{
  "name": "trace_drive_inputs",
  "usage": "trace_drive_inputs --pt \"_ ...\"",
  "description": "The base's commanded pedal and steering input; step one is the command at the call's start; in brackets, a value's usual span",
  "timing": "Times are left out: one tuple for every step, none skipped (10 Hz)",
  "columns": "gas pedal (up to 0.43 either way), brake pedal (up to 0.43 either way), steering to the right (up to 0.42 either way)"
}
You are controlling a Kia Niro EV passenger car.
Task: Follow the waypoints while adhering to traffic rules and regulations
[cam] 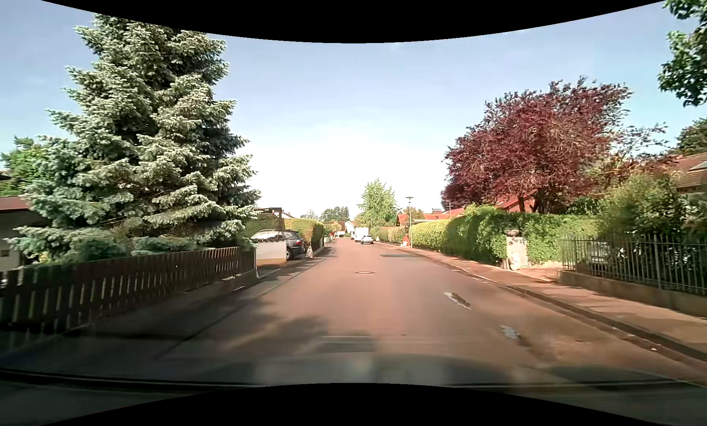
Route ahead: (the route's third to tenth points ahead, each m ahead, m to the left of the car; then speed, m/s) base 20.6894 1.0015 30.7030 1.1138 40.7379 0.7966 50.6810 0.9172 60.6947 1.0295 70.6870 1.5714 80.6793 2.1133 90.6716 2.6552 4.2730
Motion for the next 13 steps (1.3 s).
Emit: trace_drive_inputs --pt "0.11 0.0 -0.003" --pt "0.11 0.0 -0.003" --pt "0.11 0.0 -0.004" --pt "0.11 0.0 -0.004" --pt "0.11 0.0 -0.002" --pt "0.11 0.0 0.0" --pt "0.11 0.0 0.0" --pt "0.11 0.0 0.0" --pt "0.11 0.0 0.0" --pt "0.11 0.0 0.0" --pt "0.11 0.0 0.005" --pt "0.157 0.0 0.006" --pt "0.177 0.0 0.006"
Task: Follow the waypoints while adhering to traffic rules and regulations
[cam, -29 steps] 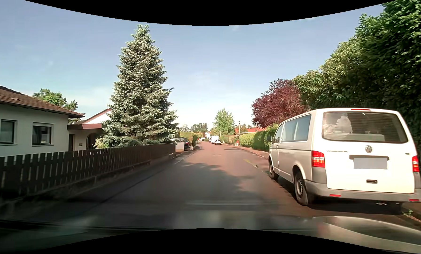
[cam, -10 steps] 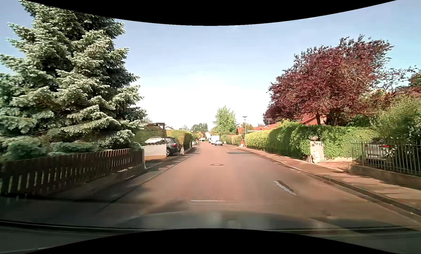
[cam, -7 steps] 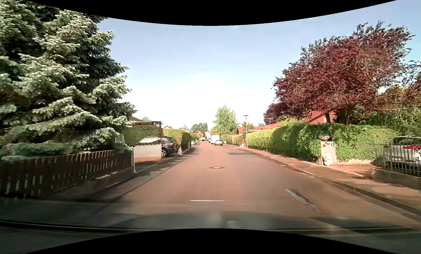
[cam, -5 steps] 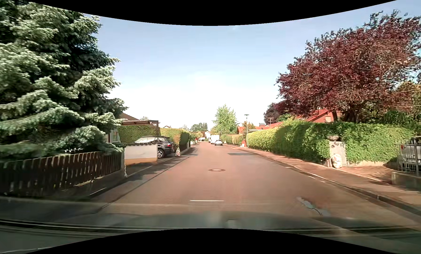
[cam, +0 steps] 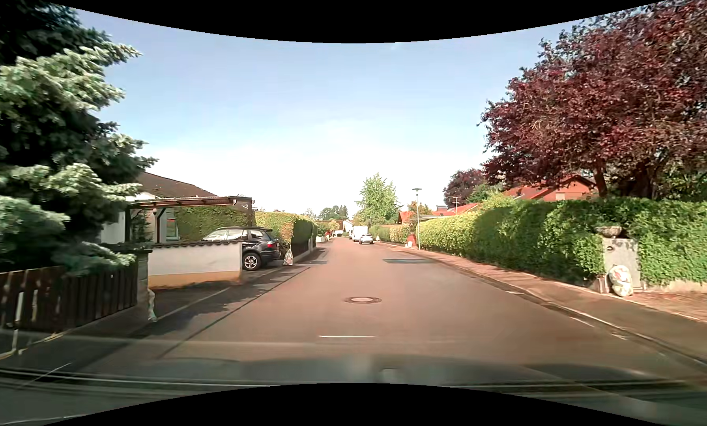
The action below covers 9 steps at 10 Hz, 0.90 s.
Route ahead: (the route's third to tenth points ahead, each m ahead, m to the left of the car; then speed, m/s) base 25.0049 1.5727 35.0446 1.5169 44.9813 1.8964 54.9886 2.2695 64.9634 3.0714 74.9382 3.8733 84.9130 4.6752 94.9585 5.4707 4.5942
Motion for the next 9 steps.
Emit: trace_drive_inputs --pt "0.177 0.0 0.006" --pt "0.177 0.0 0.006" --pt "0.177 0.0 0.006" --pt "0.177 0.0 0.005" --pt "0.169 0.0 0.0" --pt "0.169 0.0 -0.002" --pt "0.169 0.0 -0.002" --pt "0.157 0.0 -0.001" --pt "0.157 0.0 -0.001"
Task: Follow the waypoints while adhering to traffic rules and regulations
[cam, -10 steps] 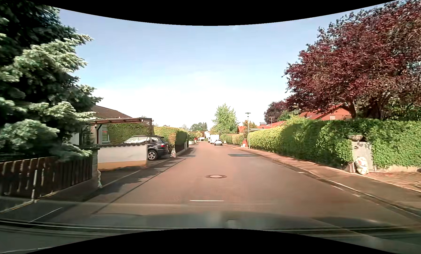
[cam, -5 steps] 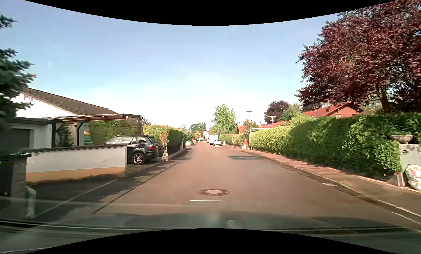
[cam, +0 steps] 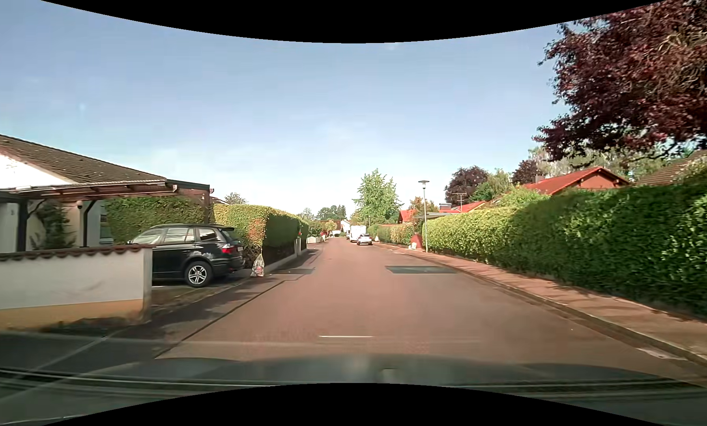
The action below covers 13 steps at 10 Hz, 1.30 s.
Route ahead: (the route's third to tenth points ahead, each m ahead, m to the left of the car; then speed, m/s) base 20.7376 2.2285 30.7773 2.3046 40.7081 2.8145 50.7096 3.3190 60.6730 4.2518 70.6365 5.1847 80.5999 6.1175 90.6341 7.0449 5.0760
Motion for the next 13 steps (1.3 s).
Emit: trace_drive_inputs --pt "0.157 0.0 -0.001" --pt "0.157 0.0 -0.001" --pt "0.157 0.0 -0.002" --pt "0.157 0.0 -0.004" --pt "0.15 0.0 -0.005" --pt "0.138 0.0 -0.008" --pt "0.138 0.0 -0.01" --pt "0.138 0.0 -0.011" --pt "0.138 0.0 -0.011" --pt "0.13 0.0 -0.011" --pt "0.118 0.0 -0.011" --pt "0.118 0.0 -0.01" --pt "0.118 0.0 -0.01"
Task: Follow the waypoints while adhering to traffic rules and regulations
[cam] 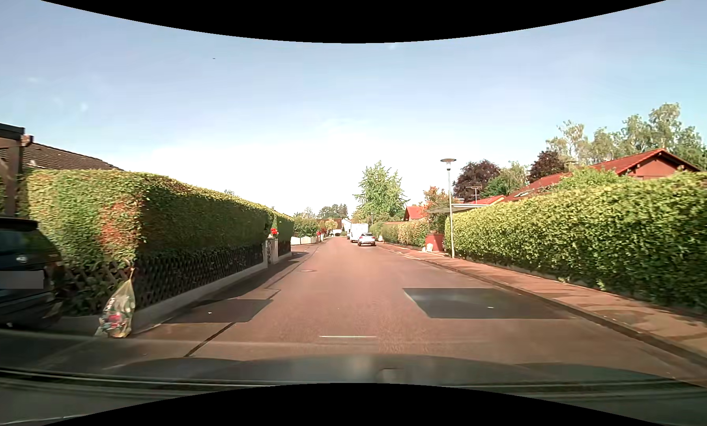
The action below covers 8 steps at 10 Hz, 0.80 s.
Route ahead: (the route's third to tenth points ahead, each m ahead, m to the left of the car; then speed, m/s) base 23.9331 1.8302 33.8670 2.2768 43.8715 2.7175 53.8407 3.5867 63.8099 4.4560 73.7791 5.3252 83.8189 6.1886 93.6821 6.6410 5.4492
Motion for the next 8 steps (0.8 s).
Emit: trace_drive_inputs --pt "0.118 0.0 -0.01" --pt "0.118 0.0 -0.01" --pt "0.118 0.0 -0.011" --pt "0.11 0.0 -0.013" --pt "0.11 0.0 -0.014" --pt "0.11 0.0 -0.014" --pt "0.11 0.0 -0.014" --pt "0.11 0.0 -0.014"
